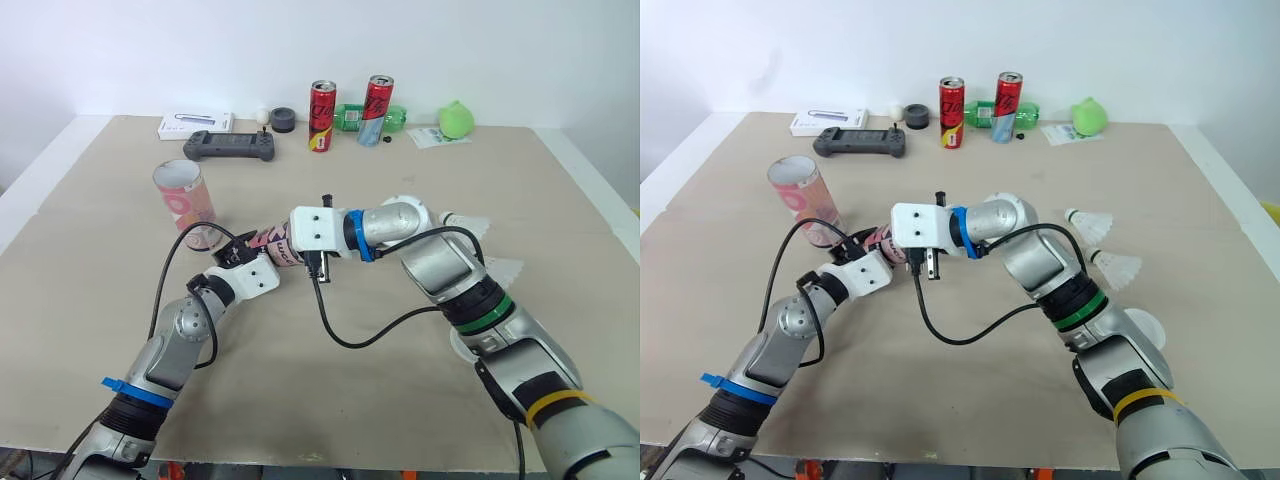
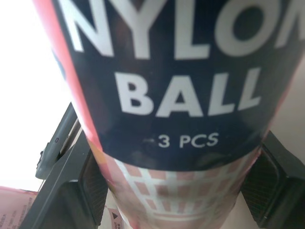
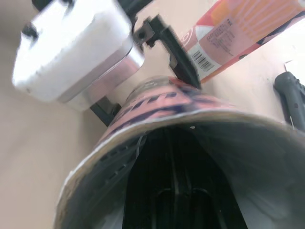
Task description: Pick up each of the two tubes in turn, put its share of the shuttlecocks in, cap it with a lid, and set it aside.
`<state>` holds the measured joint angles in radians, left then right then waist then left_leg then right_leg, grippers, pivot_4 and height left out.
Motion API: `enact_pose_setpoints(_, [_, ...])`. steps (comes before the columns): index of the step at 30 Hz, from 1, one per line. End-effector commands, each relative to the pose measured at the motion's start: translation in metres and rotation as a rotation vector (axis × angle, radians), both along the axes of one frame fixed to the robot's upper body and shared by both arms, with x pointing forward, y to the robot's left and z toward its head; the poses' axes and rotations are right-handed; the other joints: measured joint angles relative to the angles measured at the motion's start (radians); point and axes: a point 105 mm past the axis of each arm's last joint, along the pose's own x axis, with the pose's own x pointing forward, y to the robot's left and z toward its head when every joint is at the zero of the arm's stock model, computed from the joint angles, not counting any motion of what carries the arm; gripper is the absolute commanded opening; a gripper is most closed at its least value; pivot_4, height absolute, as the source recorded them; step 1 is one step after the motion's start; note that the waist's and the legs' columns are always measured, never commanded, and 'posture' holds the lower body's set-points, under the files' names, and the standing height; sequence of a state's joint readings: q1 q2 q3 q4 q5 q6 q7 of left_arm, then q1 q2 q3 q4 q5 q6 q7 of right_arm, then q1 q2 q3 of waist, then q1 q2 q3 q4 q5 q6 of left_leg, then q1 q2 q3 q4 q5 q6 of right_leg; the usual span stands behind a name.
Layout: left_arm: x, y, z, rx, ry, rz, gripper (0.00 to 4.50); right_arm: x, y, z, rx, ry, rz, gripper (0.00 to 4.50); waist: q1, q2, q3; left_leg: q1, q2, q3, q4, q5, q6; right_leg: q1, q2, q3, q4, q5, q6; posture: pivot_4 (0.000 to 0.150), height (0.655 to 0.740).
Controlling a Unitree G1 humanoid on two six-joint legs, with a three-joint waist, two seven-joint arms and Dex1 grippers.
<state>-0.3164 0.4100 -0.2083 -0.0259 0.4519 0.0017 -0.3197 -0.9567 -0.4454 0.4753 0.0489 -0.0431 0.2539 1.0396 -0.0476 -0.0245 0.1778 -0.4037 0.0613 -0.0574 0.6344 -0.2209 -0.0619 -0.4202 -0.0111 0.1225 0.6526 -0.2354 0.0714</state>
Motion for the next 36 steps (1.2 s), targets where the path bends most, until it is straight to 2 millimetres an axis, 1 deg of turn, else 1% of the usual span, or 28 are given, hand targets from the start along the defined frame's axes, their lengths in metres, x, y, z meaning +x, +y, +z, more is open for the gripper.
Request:
enact_pose_setpoints(1, [-0.003, -0.011, 0.009, -0.009, -0.034, -0.045, 3.18, -0.02, -0.012, 0.038, 0.099, -0.027, 0.064, 0.08, 0.002, 0.0, 0.0, -0.001, 0.0, 0.0, 0.0, 0.0, 0.0, 0.0, 0.0, 0.0, 0.0, 0.0, 0.0, 0.15, 0.74])
enact_pose_setpoints(5, [-0.003, -0.016, 0.009, -0.032, -0.024, -0.075, 3.18, -0.038, -0.043, 0.057, 0.131, 0.026, 0.059, 0.08, 0.003, 0.0, 0.0, -0.002, 0.0, -0.001, 0.0, 0.0, 0.0, 0.0, 0.0, -0.001, -0.001, 0.0, 0.0, 0.15, 0.74])
enact_pose_setpoints(7, [-0.001, -0.017, 0.01, -0.046, -0.022, -0.081, 3.18, -0.042, -0.048, 0.06, 0.145, 0.05, 0.048, 0.08, 0.003, 0.0, 0.0, -0.002, 0.0, -0.001, 0.0, 0.0, 0.0, 0.0, 0.0, -0.001, -0.001, 0.0, 0.0, 0.15, 0.74])
enact_pose_setpoints(10, [0.0, -0.021, 0.01, -0.057, -0.018, -0.102, 3.18, -0.042, -0.054, 0.059, 0.134, 0.061, 0.022, 0.08, -0.001, 0.0, 0.0, 0.0, 0.0, -0.001, 0.0, 0.0, 0.0, 0.0, 0.0, -0.001, 0.0, 0.0, 0.0, 0.15, 0.74])
enact_pose_setpoints(14, [0.001, -0.031, 0.01, -0.064, -0.016, -0.139, 3.18, -0.044, -0.055, 0.046, 0.098, 0.09, 0.02, 0.08, 0.0, 0.0, 0.0, 0.0, 0.0, -0.001, 0.0, 0.001, 0.002, 0.0, 0.0, 0.0, 0.0, 0.0, 0.001, 0.15, 0.74])
enact_pose_setpoints(16, [0.002, -0.035, 0.012, -0.082, -0.016, -0.15, 3.18, -0.043, -0.058, 0.049, 0.123, 0.092, -0.003, 0.08, 0.0, 0.0, 0.0, 0.0, 0.0, -0.001, 0.0, 0.001, 0.002, 0.0, 0.0, 0.0, 0.0, 0.001, 0.001, 0.15, 0.74])
enact_pose_setpoints(19, [0.003, -0.038, 0.015, -0.164, 0.002, -0.155, 3.18, -0.041, -0.072, 0.058, 0.165, 0.101, -0.053, 0.08, 0.002, 0.0, 0.0, -0.001, 0.0, -0.001, 0.0, 0.001, 0.002, 0.0, 0.0, 0.0, 0.0, 0.001, 0.001, 0.15, 0.74])
enact_pose_setpoints(21, [0.002, -0.043, 0.016, -0.25, 0.027, -0.183, 3.18, -0.039, -0.085, 0.059, 0.146, 0.105, -0.088, 0.68, 0.003, 0.0, 0.0, -0.002, 0.0, -0.001, 0.0, 0.001, 0.002, 0.0, 0.0, 0.0, 0.0, 0.001, 0.001, 0.15, 0.74])
enact_pose_setpoints(22, [0.002, -0.045, 0.016, -0.315, 0.048, -0.191, 3.18, -0.039, -0.087, 0.06, 0.138, 0.104, -0.092, 1.01, 0.004, 0.0, 0.0, -0.002, 0.0, -0.001, 0.0, 0.001, 0.002, 0.0, 0.0, -0.001, 0.0, 0.001, 0.001, 0.15, 0.74])
enact_pose_setpoints(23, [0.002, -0.047, 0.014, -0.348, 0.069, -0.196, 3.18, -0.038, -0.088, 0.061, 0.138, 0.103, -0.093, 1.48, 0.004, 0.0, 0.0, -0.002, -0.001, -0.001, 0.0, 0.001, 0.002, 0.0, 0.0, -0.001, 0.0, 0.001, 0.0, 0.15, 0.74])
enact_pose_setpoints(25, [0.0, -0.053, 0.007, -0.299, 0.077, -0.217, 3.18, -0.035, -0.086, 0.065, 0.108, 0.061, -0.093, 2.48, 0.0, 0.0, 0.0, -0.001, -0.001, -0.001, 0.0, 0.001, 0.002, 0.0, 0.0, 0.0, -0.001, 0.001, 0.001, 0.15, 0.74])
enact_pose_setpoints(27, [0.0, -0.058, 0.006, -0.266, 0.066, -0.232, 3.18, -0.025, -0.084, 0.054, 0.012, 0.007, -0.119, 3.53, -0.002, 0.001, 0.0, 0.0, 0.0, 0.0, 0.0, 0.001, 0.002, 0.0, 0.0, 0.0, 0.0, 0.001, 0.001, 0.15, 0.74])
enact_pose_setpoints(29, [0.001, -0.061, 0.007, -0.246, 0.054, -0.243, 3.18, -0.021, -0.079, 0.046, -0.007, 0.003, -0.116, 4.36, -0.001, 0.001, 0.0, 0.001, 0.0, -0.001, 0.0, 0.002, 0.003, 0.0, 0.001, 0.0, 0.0, 0.001, 0.001, 0.15, 0.74])
enact_pose_setpoints(30, [0.0, -0.062, 0.008, -0.232, 0.048, -0.25, 3.18, -0.021, -0.076, 0.044, -0.004, 0.009, -0.106, 4.44, 0.0, 0.001, 0.0, 0.001, 0.0, -0.001, 0.0, 0.002, 0.004, 0.0, 0.001, -0.001, 0.0, 0.001, 0.002, 0.15, 0.74])
enact_pose_setpoints(33, [0.0, -0.064, 0.009, -0.221, 0.04, -0.259, 3.18, -0.021, -0.069, 0.043, 0.004, 0.005, -0.086, 4.44, 0.0, 0.001, 0.0, 0.001, 0.0, -0.001, 0.001, 0.003, 0.004, 0.001, 0.001, 0.0, 0.0, 0.001, 0.003, 0.15, 0.74])
enact_pose_setpoints(35, [0.0, -0.064, 0.008, -0.226, 0.041, -0.259, 3.18, -0.02, -0.067, 0.048, 0.036, 0.001, -0.086, 3.82, 0.0, 0.001, 0.0, 0.0, -0.001, -0.001, 0.001, 0.003, 0.004, 0.001, 0.0, 0.0, 0.0, 0.002, 0.002, 0.15, 0.74])
enact_pose_setpoints(36, [0.0, -0.063, 0.008, -0.235, 0.045, -0.255, 3.18, -0.02, -0.069, 0.054, 0.066, 0.003, -0.09, 3.82, 0.001, 0.001, 0.0, 0.0, -0.001, -0.001, 0.001, 0.003, 0.004, 0.001, 0.0, 0.0, 0.0, 0.002, 0.001, 0.15, 0.74])
